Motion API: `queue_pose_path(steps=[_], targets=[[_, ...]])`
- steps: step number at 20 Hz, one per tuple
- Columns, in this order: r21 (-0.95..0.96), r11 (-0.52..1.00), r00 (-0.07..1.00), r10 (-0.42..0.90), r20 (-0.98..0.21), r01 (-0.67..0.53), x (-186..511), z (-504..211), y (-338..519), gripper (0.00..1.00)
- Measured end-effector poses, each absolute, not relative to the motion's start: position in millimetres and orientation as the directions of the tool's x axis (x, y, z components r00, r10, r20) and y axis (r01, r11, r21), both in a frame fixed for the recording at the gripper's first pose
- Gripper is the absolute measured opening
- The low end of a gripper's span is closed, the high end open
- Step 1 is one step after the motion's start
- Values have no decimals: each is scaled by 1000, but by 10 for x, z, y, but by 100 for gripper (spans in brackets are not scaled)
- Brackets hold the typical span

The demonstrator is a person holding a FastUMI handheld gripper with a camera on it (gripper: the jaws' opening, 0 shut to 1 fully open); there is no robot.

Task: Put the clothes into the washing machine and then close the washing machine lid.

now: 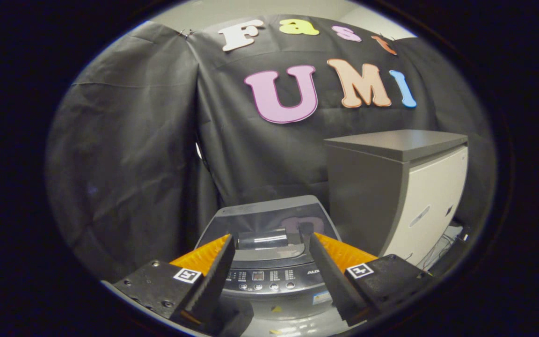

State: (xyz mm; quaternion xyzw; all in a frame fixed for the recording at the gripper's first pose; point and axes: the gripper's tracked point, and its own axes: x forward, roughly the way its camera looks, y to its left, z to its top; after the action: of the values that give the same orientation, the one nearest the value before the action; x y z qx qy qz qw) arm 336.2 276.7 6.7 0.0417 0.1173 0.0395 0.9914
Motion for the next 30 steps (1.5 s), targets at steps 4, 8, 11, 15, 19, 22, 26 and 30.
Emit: queue_pose_path(steps=[4, 8, 11, 15, 19, 22, 26, 30], targets=[[106, 992, 972, 87, -219, -65, 3240, 107, 2751, 97], [38, 995, 981, 92, -172, -87, 3135, 259, 2679, 97], [-4, 997, 989, 72, -126, -73, 3050, 420, 2618, 97], [-58, 995, 995, 83, -56, -86, 2854, 805, 2657, 97], [-72, 990, 993, 121, 11, -120, 2618, 1187, 2734, 97], [-55, 988, 989, 146, 25, -144, 2464, 1312, 2745, 97], [-53, 990, 988, 133, 77, -129, 2154, 1467, 2587, 97], [14, 994, 990, 106, 97, -108, 1876, 1433, 2347, 97]])
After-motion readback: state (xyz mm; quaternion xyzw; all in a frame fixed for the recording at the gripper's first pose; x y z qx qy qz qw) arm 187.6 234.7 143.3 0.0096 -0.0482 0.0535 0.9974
